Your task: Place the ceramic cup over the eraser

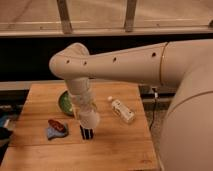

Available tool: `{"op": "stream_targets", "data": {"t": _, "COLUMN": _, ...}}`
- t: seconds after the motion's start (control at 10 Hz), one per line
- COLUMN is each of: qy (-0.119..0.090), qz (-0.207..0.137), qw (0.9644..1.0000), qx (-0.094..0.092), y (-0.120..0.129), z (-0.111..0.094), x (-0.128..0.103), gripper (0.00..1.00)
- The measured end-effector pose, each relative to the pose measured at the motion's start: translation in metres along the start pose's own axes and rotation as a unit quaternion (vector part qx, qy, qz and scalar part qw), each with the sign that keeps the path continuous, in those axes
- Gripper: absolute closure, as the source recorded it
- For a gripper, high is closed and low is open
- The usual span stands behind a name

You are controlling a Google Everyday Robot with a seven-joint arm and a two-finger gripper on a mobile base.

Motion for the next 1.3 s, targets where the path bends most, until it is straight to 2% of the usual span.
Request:
{"op": "stream_targets", "data": {"t": 0.3, "qy": -0.003, "qz": -0.010, "qw": 0.9999, "qx": -0.001, "y": 0.0051, "z": 0.0014, "x": -0.0038, "gripper": 0.99}}
{"op": "stream_targets", "data": {"t": 0.5, "qy": -0.003, "qz": -0.010, "qw": 0.9999, "qx": -0.001, "y": 0.0049, "z": 0.0015, "x": -0.0038, "gripper": 0.85}}
{"op": "stream_targets", "data": {"t": 1.1, "qy": -0.002, "qz": -0.010, "qw": 0.9999, "qx": -0.002, "y": 0.0049, "z": 0.0021, "x": -0.0037, "gripper": 0.24}}
{"op": "stream_targets", "data": {"t": 1.3, "qy": -0.002, "qz": -0.010, "qw": 0.9999, "qx": -0.002, "y": 0.0049, "z": 0.0020, "x": -0.0038, "gripper": 0.20}}
